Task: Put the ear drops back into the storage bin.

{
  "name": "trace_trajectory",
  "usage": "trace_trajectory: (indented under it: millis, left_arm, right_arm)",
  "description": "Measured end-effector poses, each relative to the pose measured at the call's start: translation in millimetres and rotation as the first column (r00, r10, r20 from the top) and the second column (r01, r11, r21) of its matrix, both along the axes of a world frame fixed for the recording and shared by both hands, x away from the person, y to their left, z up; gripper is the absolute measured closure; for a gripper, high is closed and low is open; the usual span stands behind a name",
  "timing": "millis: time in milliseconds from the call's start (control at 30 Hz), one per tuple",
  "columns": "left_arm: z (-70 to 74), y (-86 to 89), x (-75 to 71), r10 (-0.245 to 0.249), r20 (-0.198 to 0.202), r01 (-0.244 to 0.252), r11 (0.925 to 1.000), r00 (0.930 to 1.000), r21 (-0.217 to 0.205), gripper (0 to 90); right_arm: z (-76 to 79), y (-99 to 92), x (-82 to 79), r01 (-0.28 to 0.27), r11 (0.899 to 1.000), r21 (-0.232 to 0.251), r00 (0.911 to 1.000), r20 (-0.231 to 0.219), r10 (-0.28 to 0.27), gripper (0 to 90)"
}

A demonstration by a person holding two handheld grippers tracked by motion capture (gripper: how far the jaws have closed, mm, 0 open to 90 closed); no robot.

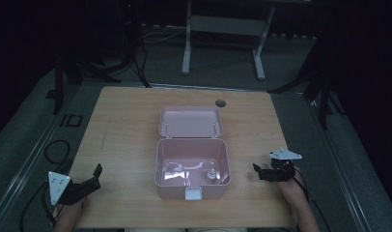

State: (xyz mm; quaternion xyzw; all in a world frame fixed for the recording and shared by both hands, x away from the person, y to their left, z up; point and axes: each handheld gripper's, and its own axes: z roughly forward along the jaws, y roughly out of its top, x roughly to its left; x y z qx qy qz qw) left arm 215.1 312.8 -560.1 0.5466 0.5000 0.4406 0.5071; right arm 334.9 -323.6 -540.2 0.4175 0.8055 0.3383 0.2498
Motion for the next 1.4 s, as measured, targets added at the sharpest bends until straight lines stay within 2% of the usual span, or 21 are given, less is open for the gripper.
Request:
trace_trajectory:
  millis: [100, 233, 267, 333, 367, 467, 500, 600, 700, 733, 800, 967, 1033, 1167, 1233, 1300, 1400]
  left_arm:
    - [0.1, 0.1, -0.2, 0.000, 0.001, 0.000, 1.0000, 1.0000, -0.001, 0.4]
    - [0.0, 0.3, 0.0, 0.001, -0.001, -0.001, 1.0000, 1.0000, -0.002, 0.4]
    - [0.1, 0.4, -0.1, 0.000, 0.000, 0.000, 1.0000, 1.0000, -0.002, 0.4]
    - [0.0, 0.5, -0.1, 0.001, 0.000, -0.001, 1.0000, 1.0000, -0.003, 0.4]
    - [0.0, 0.6, -0.1, 0.000, 0.001, 0.000, 1.0000, 1.0000, -0.005, 0.4]
    - [0.0, 0.5, 0.0, 0.002, 0.000, -0.002, 1.0000, 1.0000, -0.003, 0.4]
    - [0.0, 0.4, 0.0, 0.000, 0.001, 0.000, 1.0000, 1.0000, -0.002, 0.4]
    - [0.0, 0.3, 0.1, -0.001, -0.001, 0.001, 1.0000, 1.0000, -0.003, 0.4]
    - [0.0, 0.4, 0.1, -0.001, -0.001, 0.001, 1.0000, 1.0000, -0.003, 0.4]
    - [0.0, 0.4, 0.0, -0.001, 0.000, 0.001, 1.0000, 1.0000, -0.002, 0.4]
    - [0.1, 0.8, -0.1, -0.001, 0.001, 0.001, 1.0000, 1.0000, -0.004, 0.4]
    - [0.0, 1.0, 0.0, -0.002, 0.000, 0.002, 1.0000, 1.0000, -0.005, 0.4]
    - [0.0, 0.9, -0.1, -0.004, 0.002, 0.004, 1.0000, 1.0000, -0.005, 0.4]
    - [0.0, 1.0, -0.2, -0.004, 0.002, 0.004, 1.0000, 1.0000, -0.007, 0.4]
    - [0.1, 1.1, -0.1, -0.005, 0.001, 0.005, 1.0000, 1.0000, -0.007, 0.4]
    - [0.0, 1.1, -0.1, -0.003, 0.001, 0.003, 1.0000, 1.0000, -0.006, 0.4]
    - [0.1, 1.0, -0.2, -0.004, 0.003, 0.004, 1.0000, 1.0000, -0.007, 0.4]
  right_arm:
    - [-2.8, -2.2, -2.2, 0.070, 0.997, 0.029, 0.9967, 0.041, -0.071, 13.5]
    - [-5.8, -3.5, -5.2, 0.149, 0.987, 0.059, 0.9838, 0.092, -0.153, 13.6]
    - [-6.5, -3.8, -6.4, 0.180, 0.982, 0.064, 0.9753, 0.119, -0.186, 13.7]
    - [-7.1, -5.2, -8.1, 0.211, 0.973, 0.089, 0.9649, 0.140, -0.222, 13.7]
    - [-7.3, -6.1, -9.4, 0.235, 0.966, 0.105, 0.9563, 0.153, -0.249, 13.7]
    - [-7.9, -7.6, -11.8, 0.269, 0.954, 0.136, 0.9390, 0.183, -0.291, 13.7]
    - [-8.3, -7.5, -13.0, 0.281, 0.949, 0.141, 0.9306, 0.201, -0.306, 13.7]
    - [-9.0, -7.3, -14.3, 0.282, 0.946, 0.159, 0.9268, 0.209, -0.312, 13.7]
    - [-10.3, -4.0, -19.7, 0.295, 0.940, 0.173, 0.9016, 0.275, -0.334, 13.2]
    - [-10.4, -3.2, -21.2, 0.300, 0.936, 0.184, 0.8894, 0.301, -0.344, 13.2]
    - [-10.0, -2.4, -21.2, 0.298, 0.934, 0.198, 0.8803, 0.322, -0.349, 12.7]
    - [-10.5, -1.3, -20.9, 0.287, 0.932, 0.220, 0.8740, 0.339, -0.348, 12.4]
    - [-10.1, -1.4, -21.9, 0.295, 0.929, 0.222, 0.8680, 0.344, -0.358, 12.4]
    - [-8.4, -5.5, -24.1, 0.312, 0.915, 0.255, 0.8518, 0.351, -0.388, 12.4]
    - [-8.3, -7.5, -24.5, 0.324, 0.909, 0.261, 0.8470, 0.348, -0.402, 12.4]
    - [-8.8, -8.4, -23.7, 0.328, 0.908, 0.260, 0.8510, 0.336, -0.403, 12.4]
    - [-9.2, -7.0, -23.2, 0.321, 0.914, 0.247, 0.8559, 0.338, -0.392, 12.5]
